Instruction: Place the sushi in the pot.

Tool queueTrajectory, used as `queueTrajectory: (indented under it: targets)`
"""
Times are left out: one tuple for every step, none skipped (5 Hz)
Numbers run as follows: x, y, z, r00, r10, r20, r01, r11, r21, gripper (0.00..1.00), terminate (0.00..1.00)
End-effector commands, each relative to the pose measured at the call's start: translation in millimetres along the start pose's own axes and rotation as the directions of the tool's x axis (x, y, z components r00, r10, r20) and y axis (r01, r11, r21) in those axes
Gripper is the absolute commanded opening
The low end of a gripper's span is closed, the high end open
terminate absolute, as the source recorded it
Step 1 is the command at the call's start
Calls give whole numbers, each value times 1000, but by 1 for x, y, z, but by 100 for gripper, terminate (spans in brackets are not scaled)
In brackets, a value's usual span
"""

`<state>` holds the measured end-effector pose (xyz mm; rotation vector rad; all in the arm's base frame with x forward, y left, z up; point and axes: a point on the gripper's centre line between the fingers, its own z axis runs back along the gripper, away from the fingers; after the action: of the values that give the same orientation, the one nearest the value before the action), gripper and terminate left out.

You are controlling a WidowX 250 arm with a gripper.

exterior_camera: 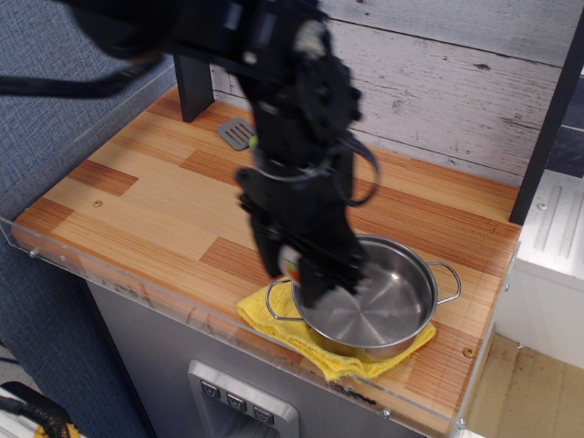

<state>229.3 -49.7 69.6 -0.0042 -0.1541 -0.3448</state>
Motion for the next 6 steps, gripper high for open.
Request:
queueTrajectory:
  targets:
    - [-1, -25, 9, 999, -35, 36, 35, 999, -12, 0, 0]
    - [-1, -20, 10, 999, -32, 36, 32, 999, -12, 100, 0]
    - [0, -18, 13, 999, -35, 31, 35, 999, 5, 100, 0]
    - [2, -18, 16, 998, -41, 42, 41, 999, 2, 100, 0]
    - [9, -15, 35, 996, -32, 87, 29, 999, 37, 100, 0]
    - [21, -1, 75, 992, 61, 107, -78, 983, 168, 100, 0]
